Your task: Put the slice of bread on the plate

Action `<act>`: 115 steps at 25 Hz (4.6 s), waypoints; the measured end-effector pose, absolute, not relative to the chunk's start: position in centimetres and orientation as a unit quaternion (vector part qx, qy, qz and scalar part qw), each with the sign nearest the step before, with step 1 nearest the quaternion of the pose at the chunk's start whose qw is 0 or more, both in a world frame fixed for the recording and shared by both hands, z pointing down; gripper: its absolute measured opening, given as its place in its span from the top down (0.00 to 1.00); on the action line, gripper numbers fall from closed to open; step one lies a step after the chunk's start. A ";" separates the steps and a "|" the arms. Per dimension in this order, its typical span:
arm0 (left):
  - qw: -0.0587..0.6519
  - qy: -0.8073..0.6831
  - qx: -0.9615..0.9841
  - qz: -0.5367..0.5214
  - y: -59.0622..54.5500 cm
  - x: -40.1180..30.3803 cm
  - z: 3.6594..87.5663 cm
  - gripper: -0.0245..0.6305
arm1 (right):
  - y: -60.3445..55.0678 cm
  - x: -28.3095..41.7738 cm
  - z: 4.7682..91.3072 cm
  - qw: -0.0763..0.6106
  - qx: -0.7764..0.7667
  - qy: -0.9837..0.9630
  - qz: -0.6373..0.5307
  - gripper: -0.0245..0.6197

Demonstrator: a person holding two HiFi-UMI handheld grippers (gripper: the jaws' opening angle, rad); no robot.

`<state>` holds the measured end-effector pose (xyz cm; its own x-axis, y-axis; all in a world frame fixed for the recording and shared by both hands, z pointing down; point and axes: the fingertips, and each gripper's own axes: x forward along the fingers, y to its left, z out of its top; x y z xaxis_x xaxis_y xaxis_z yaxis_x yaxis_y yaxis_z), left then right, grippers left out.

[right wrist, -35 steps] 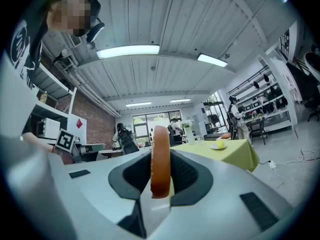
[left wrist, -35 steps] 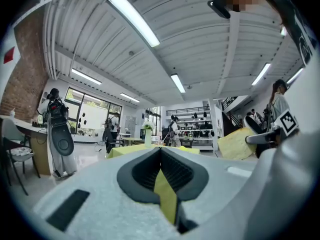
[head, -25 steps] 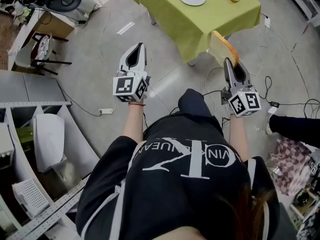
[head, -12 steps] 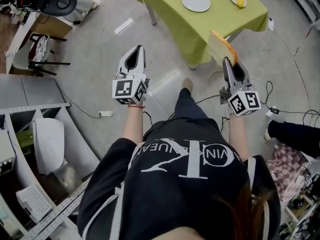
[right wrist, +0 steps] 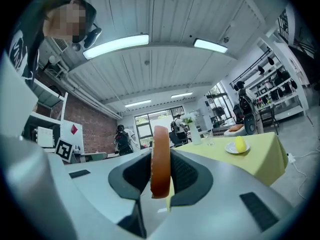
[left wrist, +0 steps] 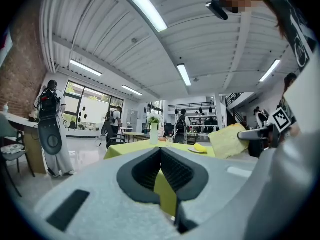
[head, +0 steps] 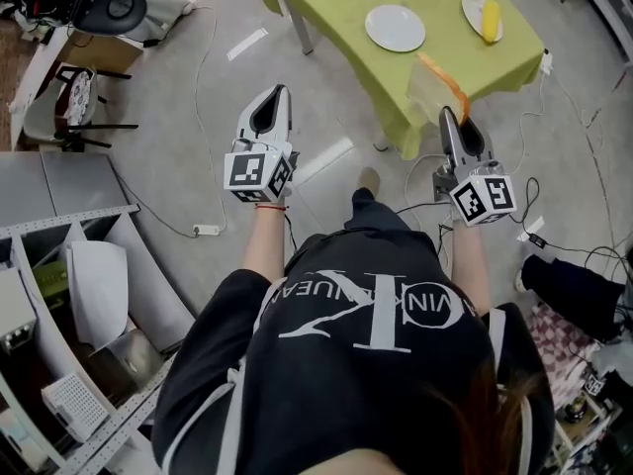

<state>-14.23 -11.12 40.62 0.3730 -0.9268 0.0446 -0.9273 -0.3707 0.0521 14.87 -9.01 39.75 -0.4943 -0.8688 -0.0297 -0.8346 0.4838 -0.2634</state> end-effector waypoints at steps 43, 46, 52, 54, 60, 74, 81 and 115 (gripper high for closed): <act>0.070 -0.479 0.874 0.050 -35.8 -8.9 42.9 0.95 | -31.6 10.7 45.1 0.105 -0.412 0.806 -0.412 0.82; 0.070 -0.471 0.878 0.053 -36.8 -8.8 42.9 0.95 | -32.4 9.9 45.6 0.124 -0.397 0.787 -0.456 0.82; 0.069 -0.461 0.883 0.055 -38.2 -8.2 43.2 0.95 | -33.1 10.1 47.4 0.110 -0.410 0.767 -0.481 0.81; 0.071 -0.462 0.882 0.055 -38.5 -8.4 43.4 0.95 | -33.3 10.4 48.0 0.102 -0.423 0.759 -0.485 0.81; 0.072 -0.457 0.885 0.055 -39.1 -8.3 43.4 0.95 | -33.7 11.1 49.1 0.050 -0.453 0.763 -0.459 0.79; 0.076 -0.455 0.885 0.056 -38.6 -8.9 43.4 0.95 | -33.9 12.0 50.4 -0.061 -0.501 0.767 -0.396 0.70; 0.080 -0.463 0.881 0.054 -38.4 -9.2 43.6 0.95 | -33.7 12.9 51.7 -0.110 -0.514 0.764 -0.374 0.60; 0.063 -0.464 0.884 0.011 -36.5 -8.3 40.7 0.95 | -32.9 15.4 43.3 -0.064 -0.537 0.826 -0.157 0.96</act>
